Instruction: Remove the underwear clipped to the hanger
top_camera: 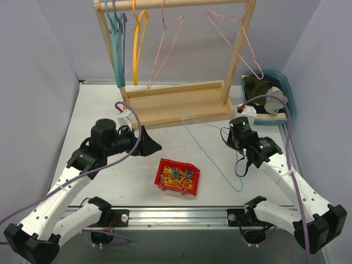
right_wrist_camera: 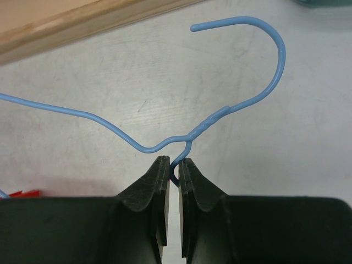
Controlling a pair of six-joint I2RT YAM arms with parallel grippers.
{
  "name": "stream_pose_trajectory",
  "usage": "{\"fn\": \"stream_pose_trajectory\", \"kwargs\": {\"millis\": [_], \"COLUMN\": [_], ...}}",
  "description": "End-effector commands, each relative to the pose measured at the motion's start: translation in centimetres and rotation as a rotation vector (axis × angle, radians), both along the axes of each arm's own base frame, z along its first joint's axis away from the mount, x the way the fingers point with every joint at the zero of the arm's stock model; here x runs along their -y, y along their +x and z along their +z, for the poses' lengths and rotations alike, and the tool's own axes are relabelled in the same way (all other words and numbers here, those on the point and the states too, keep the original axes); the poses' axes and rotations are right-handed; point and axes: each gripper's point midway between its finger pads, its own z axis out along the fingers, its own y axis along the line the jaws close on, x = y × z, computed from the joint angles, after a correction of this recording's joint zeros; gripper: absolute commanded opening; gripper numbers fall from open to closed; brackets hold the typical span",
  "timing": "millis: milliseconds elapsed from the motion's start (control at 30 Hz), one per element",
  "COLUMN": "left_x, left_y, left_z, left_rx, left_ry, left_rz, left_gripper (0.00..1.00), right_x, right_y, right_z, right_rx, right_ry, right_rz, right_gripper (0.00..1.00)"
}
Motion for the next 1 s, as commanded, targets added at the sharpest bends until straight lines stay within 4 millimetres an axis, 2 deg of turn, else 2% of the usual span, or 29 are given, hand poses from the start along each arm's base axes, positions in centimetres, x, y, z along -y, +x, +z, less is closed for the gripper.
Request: {"fn": "stream_pose_trajectory", "kwargs": {"millis": [0, 33, 133, 300, 333, 367, 467, 500, 533, 567, 600, 633, 667, 767, 967], "left_x": [0.2, 0.2, 0.2, -1.3, -2.0, -2.4, -2.7, -2.4, -2.1, -2.1, -2.0, -2.3, -1.6, -0.2, 2.4], "left_y": [2.1, 2.4, 3.1, 3.6, 3.6, 3.7, 3.2, 3.3, 3.0, 2.9, 2.7, 2.1, 1.7, 0.3, -3.3], "left_z": [3.2, 4.4, 5.8, 6.9, 6.7, 7.9, 8.2, 9.4, 9.3, 7.7, 8.4, 7.3, 6.5, 5.0, 0.7], "left_rx": [0.129, 0.164, 0.205, 0.257, 0.27, 0.301, 0.322, 0.343, 0.357, 0.285, 0.285, 0.239, 0.216, 0.224, 0.223], "left_ry": [0.007, 0.006, 0.019, 0.137, 0.191, 0.205, 0.279, 0.284, 0.306, 0.354, 0.366, 0.406, 0.424, 0.496, 0.665], "left_rz": [0.009, 0.011, 0.016, 0.032, 0.032, 0.039, -0.028, -0.053, -0.112, -0.156, -0.177, -0.216, -0.259, -0.349, -0.561], "left_gripper": [0.94, 0.94, 0.94, 0.94, 0.94, 0.94, 0.94, 0.94, 0.94, 0.94, 0.94, 0.94, 0.94, 0.94, 0.94], "right_x": [-1.7, -2.1, -3.5, -6.2, -7.5, -8.4, -11.3, -12.2, -12.7, -14.1, -14.7, -14.9, -15.6, -16.3, -17.7], "right_y": [-1.1, -1.3, -2.4, -4.1, -4.7, -5.0, -6.3, -6.8, -6.7, -7.6, -7.9, -7.3, -7.8, -7.6, -7.8], "right_z": [1.7, 1.8, 2.6, 3.4, 3.3, 2.9, 1.2, 0.9, 1.0, 0.4, 0.3, 1.0, 0.8, 1.6, 3.4], "right_rx": [-0.001, -0.004, 0.007, 0.007, -0.002, -0.021, -0.093, -0.107, -0.106, -0.125, -0.127, -0.095, -0.105, -0.094, -0.064], "right_ry": [0.01, 0.021, 0.065, 0.092, 0.095, 0.098, 0.084, 0.077, 0.058, 0.036, 0.016, -0.013, -0.028, -0.029, -0.016], "right_rz": [0.15, 0.17, 0.279, 0.454, 0.524, 0.567, 0.684, 0.715, 0.717, 0.763, 0.779, 0.758, 0.781, 0.79, 0.849], "right_gripper": [0.0, 0.0, 0.0, 0.0, 0.0, 0.0, 0.0, 0.0, 0.0, 0.0, 0.0, 0.0, 0.0, 0.0, 0.0]}}
